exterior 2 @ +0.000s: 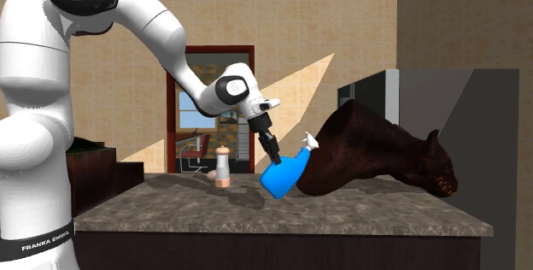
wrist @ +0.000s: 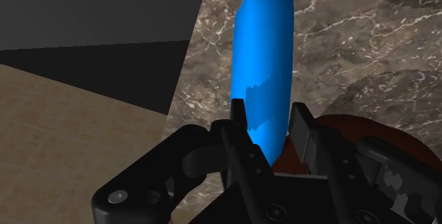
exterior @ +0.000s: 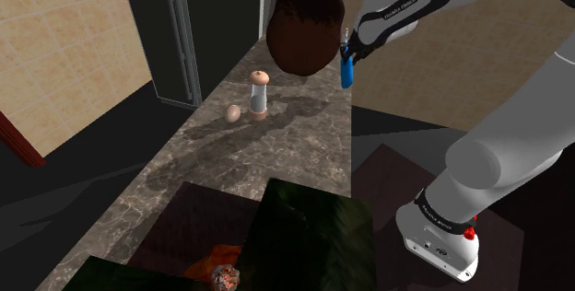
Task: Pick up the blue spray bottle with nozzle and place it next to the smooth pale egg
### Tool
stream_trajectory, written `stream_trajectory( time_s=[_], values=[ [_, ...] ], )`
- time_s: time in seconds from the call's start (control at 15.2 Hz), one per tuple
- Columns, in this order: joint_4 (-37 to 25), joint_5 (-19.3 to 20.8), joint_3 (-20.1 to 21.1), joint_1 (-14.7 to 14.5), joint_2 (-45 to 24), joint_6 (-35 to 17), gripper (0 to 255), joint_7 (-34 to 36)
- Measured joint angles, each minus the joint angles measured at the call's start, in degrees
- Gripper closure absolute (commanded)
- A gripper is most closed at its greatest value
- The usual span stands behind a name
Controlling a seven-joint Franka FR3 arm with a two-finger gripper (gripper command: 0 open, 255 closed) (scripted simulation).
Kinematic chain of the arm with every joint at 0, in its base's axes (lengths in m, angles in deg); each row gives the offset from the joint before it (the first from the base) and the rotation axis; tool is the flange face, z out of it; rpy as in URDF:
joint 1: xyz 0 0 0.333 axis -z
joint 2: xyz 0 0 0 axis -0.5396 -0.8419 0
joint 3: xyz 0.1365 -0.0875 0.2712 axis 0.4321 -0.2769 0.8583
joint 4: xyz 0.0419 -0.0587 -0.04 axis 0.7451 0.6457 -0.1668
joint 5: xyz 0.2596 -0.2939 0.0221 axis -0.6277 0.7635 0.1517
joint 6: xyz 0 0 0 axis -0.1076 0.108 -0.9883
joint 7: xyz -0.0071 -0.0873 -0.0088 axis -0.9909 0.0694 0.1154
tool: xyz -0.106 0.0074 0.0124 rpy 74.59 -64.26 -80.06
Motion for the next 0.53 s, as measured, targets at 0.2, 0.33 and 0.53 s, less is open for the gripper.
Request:
stream_trajectory(
  time_s=[0.2,0.33,0.53],
  values=[
    [-1.2,-1.2,0.1,-0.1,1.5,2.6,255,-1.3],
    [-1.7,-1.8,0.2,-0.2,2.5,4.0,255,-1.9],
    [-2.6,-2.5,0.3,-0.3,3.8,6.2,255,-2.7]
  ],
)
